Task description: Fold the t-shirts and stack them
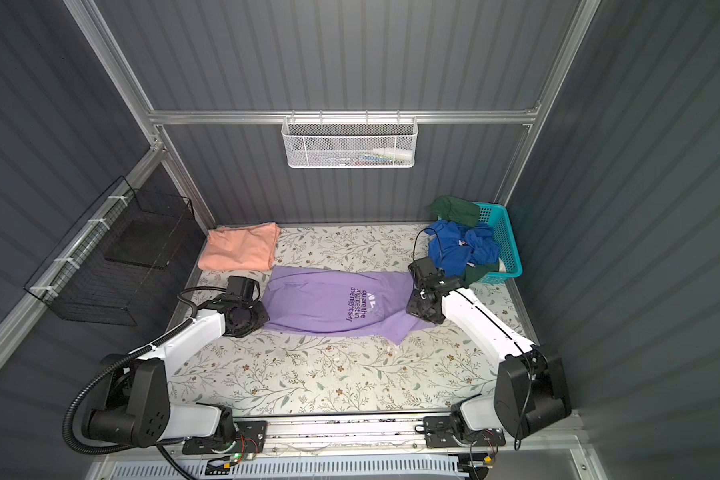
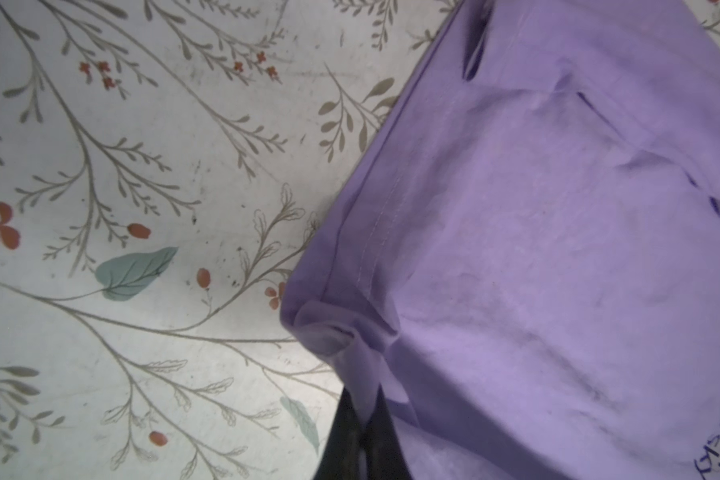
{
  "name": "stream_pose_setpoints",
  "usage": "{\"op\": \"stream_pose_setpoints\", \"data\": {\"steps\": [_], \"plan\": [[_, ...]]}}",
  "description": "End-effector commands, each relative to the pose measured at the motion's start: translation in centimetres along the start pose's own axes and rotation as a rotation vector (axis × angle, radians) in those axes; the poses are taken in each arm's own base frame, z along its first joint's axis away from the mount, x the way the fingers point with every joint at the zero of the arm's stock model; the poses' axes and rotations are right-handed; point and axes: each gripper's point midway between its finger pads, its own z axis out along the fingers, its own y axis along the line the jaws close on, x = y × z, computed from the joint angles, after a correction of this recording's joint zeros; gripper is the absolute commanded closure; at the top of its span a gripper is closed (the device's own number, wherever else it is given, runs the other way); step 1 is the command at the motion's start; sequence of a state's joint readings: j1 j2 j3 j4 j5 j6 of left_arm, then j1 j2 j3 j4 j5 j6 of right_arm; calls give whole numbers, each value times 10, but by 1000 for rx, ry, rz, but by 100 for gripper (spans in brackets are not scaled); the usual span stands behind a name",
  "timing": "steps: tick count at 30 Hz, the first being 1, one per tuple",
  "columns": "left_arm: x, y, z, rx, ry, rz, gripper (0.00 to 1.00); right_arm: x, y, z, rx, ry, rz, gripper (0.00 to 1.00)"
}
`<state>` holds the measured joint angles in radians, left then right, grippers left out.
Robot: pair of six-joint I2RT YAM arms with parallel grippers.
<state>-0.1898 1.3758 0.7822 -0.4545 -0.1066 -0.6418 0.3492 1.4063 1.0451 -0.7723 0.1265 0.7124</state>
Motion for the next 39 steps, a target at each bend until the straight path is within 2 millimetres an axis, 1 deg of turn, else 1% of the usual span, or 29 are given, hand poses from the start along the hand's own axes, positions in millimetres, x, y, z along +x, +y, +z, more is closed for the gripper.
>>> {"op": "stream_pose_setpoints", "data": {"steps": [1,8,15,22,28,30,37,38,39], "plan": [[-4,3,-3,-26,12,30,100,-10,-1,-2,23,-17,-25,100],[-8,3,3,-47,23,41,100,-23,1,7,24,-11,-25,100],[-7,10,17,-80,51,42,100,-34,4,13,30,-7,-36,100],[-8,10,24,-87,64,33,100,-39,7,19,32,6,-51,100],[-15,2,25,-62,62,19,100,-43,3,22,69,3,-71,100],[-21,-2,25,-58,60,23,100,-43,2,24,75,7,-75,100],[-37,-8,30,-61,50,21,100,-41,6,32,58,26,-77,100],[-39,-9,32,-66,49,20,97,-41,6,33,60,29,-78,100],[-39,-7,33,-75,51,19,85,-42,6,34,60,30,-80,100]]}}
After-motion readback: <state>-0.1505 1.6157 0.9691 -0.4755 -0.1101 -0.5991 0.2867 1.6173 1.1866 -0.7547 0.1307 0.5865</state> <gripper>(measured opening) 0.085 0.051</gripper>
